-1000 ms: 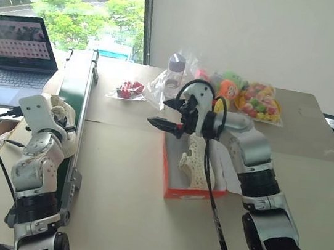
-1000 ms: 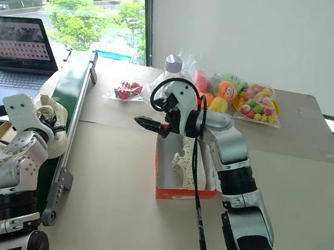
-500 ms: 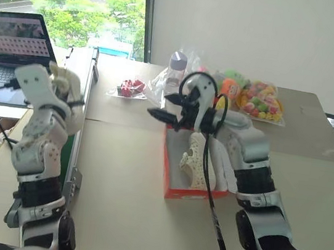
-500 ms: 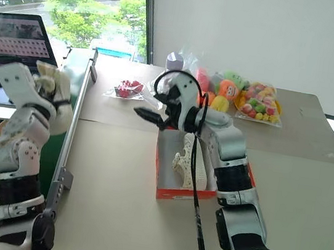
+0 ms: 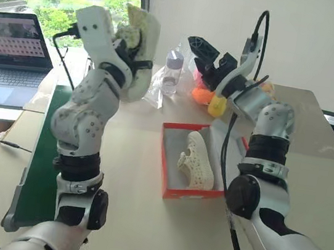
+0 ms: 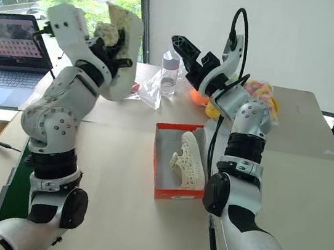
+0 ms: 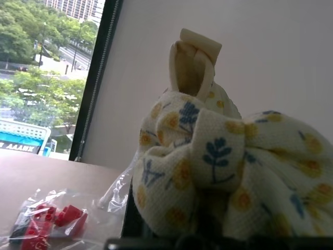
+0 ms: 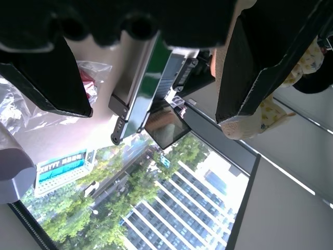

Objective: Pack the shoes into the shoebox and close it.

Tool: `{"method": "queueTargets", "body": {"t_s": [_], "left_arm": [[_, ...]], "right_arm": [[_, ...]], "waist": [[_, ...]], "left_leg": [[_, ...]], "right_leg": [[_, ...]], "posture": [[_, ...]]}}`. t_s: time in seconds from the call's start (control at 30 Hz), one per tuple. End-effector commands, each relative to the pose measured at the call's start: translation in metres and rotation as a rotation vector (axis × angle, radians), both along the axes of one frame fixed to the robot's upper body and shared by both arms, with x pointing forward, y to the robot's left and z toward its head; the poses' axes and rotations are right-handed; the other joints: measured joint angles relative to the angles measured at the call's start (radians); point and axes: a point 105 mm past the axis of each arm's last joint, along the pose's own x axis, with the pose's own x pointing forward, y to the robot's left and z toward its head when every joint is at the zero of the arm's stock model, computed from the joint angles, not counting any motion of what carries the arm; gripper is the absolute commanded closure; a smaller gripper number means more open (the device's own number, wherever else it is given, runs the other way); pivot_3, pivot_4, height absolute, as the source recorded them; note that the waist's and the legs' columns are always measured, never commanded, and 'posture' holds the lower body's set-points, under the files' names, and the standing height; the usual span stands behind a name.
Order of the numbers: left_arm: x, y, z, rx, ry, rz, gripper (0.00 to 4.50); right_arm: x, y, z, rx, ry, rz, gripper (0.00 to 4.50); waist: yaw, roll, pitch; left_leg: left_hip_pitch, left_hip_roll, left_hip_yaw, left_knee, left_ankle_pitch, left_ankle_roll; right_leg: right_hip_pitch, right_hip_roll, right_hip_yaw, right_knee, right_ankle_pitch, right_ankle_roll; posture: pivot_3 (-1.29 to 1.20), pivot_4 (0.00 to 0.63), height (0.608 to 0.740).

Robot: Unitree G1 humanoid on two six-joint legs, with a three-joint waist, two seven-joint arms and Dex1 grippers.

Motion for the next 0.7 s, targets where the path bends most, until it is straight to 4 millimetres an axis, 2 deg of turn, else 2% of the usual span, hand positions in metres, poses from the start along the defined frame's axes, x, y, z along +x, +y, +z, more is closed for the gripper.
{"method": "queueTargets", "body": {"t_s": [0.03,0.17,0.37,0.7], "left_arm": [[-0.005,-0.028,0.014,-0.004,-0.055,-0.092,4.31],[-0.008,-0.047,0.01,-0.019,-0.046,-0.147,4.31],[-0.009,-0.053,0.007,-0.024,-0.035,-0.165,4.31],[-0.017,-0.076,0.022,-0.03,-0.063,-0.242,4.31]], "right_arm": [[-0.016,0.005,0.029,0.041,-0.083,0.04,0.0],[-0.019,0.0,0.036,0.053,-0.097,0.023,0.0],[-0.024,0.002,0.037,0.035,-0.105,0.033,0.0],[-0.02,0.01,0.012,-0.07,-0.053,0.039,0.0]], "waist": [[0.002,0.0,0.0],[0.005,0.0,0.0],[0.003,0.0,0.0],[0.006,0.0,0.0]], "left_leg": [[0.0,0.0,0.0,0.0,0.0,0.0],[-0.001,0.0,0.0,0.001,0.0,0.001],[-0.001,0.0,0.0,0.001,0.0,0.001],[-0.001,-0.001,0.0,0.001,0.0,0.001]], "right_leg": [[0.0,0.0,0.0,0.0,0.0,0.0],[0.0,0.0,0.001,0.0,0.0,0.001],[0.0,0.0,0.001,0.0,0.0,0.001],[0.0,0.0,0.001,-0.001,0.0,0.002]], "posture": [[0.0,0.15,0.74],[0.0,0.15,0.74],[0.0,0.15,0.74],[0.0,0.15,0.74]]}}
